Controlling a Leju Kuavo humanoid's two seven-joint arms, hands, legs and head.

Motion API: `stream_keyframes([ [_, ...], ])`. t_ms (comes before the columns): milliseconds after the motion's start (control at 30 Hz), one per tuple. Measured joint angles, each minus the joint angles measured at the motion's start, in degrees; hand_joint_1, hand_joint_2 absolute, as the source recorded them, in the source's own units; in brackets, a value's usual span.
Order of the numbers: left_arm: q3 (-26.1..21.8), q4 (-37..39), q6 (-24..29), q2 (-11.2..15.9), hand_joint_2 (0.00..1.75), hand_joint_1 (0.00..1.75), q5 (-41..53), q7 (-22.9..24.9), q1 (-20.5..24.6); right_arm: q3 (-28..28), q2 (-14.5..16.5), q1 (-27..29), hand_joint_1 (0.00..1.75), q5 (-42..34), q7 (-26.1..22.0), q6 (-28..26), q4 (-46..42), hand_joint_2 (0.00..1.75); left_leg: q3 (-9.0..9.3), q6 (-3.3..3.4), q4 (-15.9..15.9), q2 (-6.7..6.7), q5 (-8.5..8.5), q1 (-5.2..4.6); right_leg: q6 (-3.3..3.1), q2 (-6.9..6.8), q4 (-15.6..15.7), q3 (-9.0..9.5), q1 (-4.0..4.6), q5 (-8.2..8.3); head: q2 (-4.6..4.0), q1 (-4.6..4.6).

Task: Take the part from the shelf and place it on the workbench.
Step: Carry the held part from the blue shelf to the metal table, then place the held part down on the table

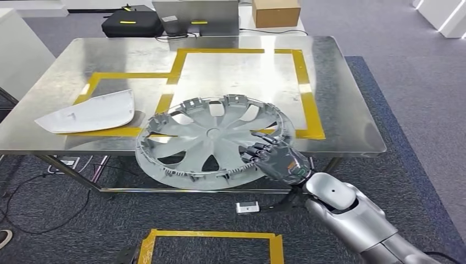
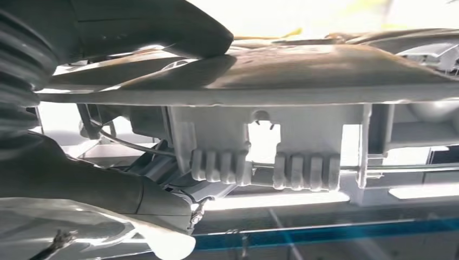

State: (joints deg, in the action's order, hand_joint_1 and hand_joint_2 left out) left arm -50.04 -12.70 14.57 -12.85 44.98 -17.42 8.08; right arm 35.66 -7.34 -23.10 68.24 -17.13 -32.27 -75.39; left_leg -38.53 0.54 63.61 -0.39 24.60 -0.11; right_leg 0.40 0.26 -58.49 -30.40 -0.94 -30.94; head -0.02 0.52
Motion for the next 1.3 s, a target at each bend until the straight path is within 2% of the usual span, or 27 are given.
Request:
stream_keyframes([
  [33,0.26,0.00,0.00,-0.05,1.75,0.00,0.15,0.15,0.19,0.57,0.62,-1.09,1.75,0.00,0.29,0.13,1.66,1.75,0.72,0.31,-2.11,0.04,-0.76,-0.16,0.28,0.01,-0.01,0.09,0.06,-0.24,0.00,-0.05],
  [67,0.52,0.00,0.00,-0.11,1.75,0.00,0.28,0.32,0.35,1.08,1.19,-2.12,1.75,-0.01,0.53,0.18,3.32,1.75,1.04,0.32,-2.86,0.06,-0.33,-0.25,0.52,0.04,-0.04,-0.08,0.11,-0.33,0.00,-0.07],
  [167,1.06,0.00,-0.04,-0.39,1.75,0.00,0.46,0.57,0.60,2.10,2.66,-4.91,1.75,0.27,1.05,0.27,7.85,1.75,1.44,-0.05,-4.07,-0.24,0.42,-0.17,0.74,-0.12,0.03,-0.07,0.16,-0.40,0.00,-0.02],
  [367,2.11,0.00,-0.38,-0.75,1.75,0.00,0.83,0.57,0.95,3.79,5.35,-10.17,1.75,1.09,2.21,0.45,17.02,1.75,1.44,0.34,-4.09,-0.47,0.78,-0.19,1.06,-0.32,1.15,0.54,0.15,-0.58,0.00,0.00],
  [600,3.13,0.00,-0.75,-1.05,1.75,0.00,1.76,0.83,1.16,4.67,7.74,-15.10,1.75,-0.01,2.93,0.50,26.18,1.75,1.51,0.47,-4.08,-0.46,0.74,-0.19,1.36,-0.32,1.33,0.61,0.15,-0.39,0.00,0.01],
  [1100,3.94,0.00,-1.60,-0.84,1.75,0.00,1.15,0.75,1.19,4.30,12.93,-23.89,1.75,-0.79,5.75,0.55,39.36,1.75,1.77,0.51,-4.12,-0.43,0.68,-0.06,1.41,-0.28,1.31,0.80,0.28,-0.36,0.00,0.02],
  [1200,3.94,0.00,-3.53,-0.72,1.75,0.00,0.93,0.85,1.22,4.00,13.69,-25.66,1.75,-0.46,7.92,1.54,41.80,1.75,1.77,0.51,-4.12,-0.42,0.68,-0.06,1.41,-0.28,1.31,0.80,0.27,-0.35,0.00,0.02],
  [1300,3.94,0.00,-5.21,-0.55,1.75,0.00,0.38,0.92,1.22,2.80,14.08,-28.35,1.75,-0.22,12.40,2.21,44.70,1.75,1.77,0.52,-4.12,-0.45,0.66,-0.06,1.41,-0.34,1.31,0.81,0.27,-0.35,0.00,0.02],
])
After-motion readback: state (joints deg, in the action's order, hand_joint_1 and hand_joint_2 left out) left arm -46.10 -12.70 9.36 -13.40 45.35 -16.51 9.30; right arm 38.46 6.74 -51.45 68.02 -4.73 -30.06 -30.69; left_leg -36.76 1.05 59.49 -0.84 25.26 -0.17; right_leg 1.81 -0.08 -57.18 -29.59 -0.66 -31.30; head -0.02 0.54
